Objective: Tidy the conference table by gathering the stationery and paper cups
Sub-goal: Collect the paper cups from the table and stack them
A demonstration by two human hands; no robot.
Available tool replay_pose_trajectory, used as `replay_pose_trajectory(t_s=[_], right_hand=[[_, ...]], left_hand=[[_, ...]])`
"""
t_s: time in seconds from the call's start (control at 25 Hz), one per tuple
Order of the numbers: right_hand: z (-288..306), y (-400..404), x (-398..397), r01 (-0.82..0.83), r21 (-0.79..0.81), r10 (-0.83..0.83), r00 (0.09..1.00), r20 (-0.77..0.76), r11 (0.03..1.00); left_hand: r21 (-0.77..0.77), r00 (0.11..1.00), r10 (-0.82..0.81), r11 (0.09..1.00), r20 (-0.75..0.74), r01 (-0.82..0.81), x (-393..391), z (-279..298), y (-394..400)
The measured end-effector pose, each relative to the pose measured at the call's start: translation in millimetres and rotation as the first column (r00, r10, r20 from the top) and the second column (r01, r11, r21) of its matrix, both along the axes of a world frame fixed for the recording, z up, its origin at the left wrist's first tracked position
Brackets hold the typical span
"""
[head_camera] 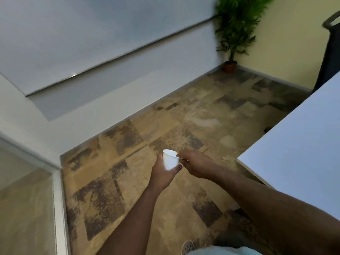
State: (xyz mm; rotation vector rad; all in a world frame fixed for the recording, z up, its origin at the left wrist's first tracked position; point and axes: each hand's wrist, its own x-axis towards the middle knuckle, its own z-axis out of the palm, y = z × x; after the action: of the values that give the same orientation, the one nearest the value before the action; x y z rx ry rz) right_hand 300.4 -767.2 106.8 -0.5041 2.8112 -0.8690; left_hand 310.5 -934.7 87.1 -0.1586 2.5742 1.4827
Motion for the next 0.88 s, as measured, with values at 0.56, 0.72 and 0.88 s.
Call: replay_pose_trajectory(t_s=[0.56, 0.72, 0.88], right_hand=[[-24, 161, -316, 0.457, -0.083, -0.452, 0.889, 0.081, 0.885], [-15, 222, -378, 0.584, -0.083, -0.580, 0.812, 0.063, 0.808], [-20, 284, -412, 0.715, -0.060, -0.711, 0.699, 0.080, 0.696]], left_hand=[[-0.077, 0.887, -0.456, 0.884, 0.074, 0.461, -389, -9, 164], [-0.097, 0.812, -0.579, 0.806, 0.080, 0.584, -480, -2, 235], [-0.075, 0.700, -0.707, 0.696, 0.096, 0.714, -536, -16, 314]])
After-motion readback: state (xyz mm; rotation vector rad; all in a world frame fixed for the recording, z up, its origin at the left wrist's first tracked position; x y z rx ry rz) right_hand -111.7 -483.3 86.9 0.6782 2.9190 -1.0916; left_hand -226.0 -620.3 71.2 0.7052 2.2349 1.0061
